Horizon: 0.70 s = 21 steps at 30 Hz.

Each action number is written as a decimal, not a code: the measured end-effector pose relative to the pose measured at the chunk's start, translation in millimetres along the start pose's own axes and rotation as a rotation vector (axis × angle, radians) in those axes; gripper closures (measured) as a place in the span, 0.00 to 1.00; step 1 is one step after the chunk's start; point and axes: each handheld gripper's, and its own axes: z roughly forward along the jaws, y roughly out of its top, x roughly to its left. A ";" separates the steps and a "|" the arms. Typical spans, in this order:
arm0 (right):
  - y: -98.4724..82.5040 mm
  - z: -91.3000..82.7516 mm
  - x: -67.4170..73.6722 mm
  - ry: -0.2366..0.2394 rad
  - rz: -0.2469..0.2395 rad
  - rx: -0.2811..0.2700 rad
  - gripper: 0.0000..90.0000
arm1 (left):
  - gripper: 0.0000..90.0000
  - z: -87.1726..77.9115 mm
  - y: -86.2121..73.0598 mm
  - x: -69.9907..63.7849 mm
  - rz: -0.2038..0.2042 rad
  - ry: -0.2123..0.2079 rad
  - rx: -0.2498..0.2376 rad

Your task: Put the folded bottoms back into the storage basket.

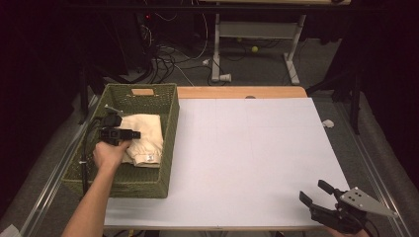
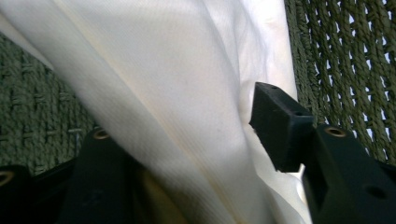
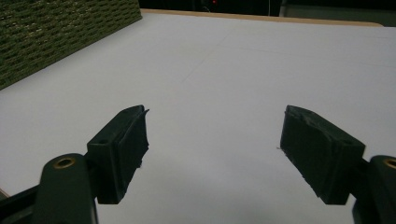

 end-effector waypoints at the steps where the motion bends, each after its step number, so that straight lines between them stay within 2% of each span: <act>1: 0.0 0.2 0.0 0.000 -0.001 -0.001 0.26 | 0.43 0.0 0.1 0.1 -0.001 0.000 0.005; 6: 0.1 0.6 0.5 0.001 -0.003 0.000 0.26 | 0.35 -3.4 -0.1 0.4 -0.003 0.036 0.002; 9: 0.0 0.7 0.3 0.002 -0.003 0.001 0.26 | 0.35 -6.0 -0.4 -0.4 0.009 0.072 0.002; 16: 0.1 1.3 0.7 0.003 -0.004 0.006 0.26 | 0.30 -15.4 -2.3 1.9 0.016 0.067 -0.018; 19: 0.1 1.3 0.7 0.002 -0.004 0.006 0.26 | 0.26 -20.1 -3.7 3.2 0.027 0.056 -0.023; 21: 0.2 1.4 0.7 0.003 -0.005 0.005 0.26 | 0.24 -22.0 -4.9 2.6 0.038 0.064 -0.022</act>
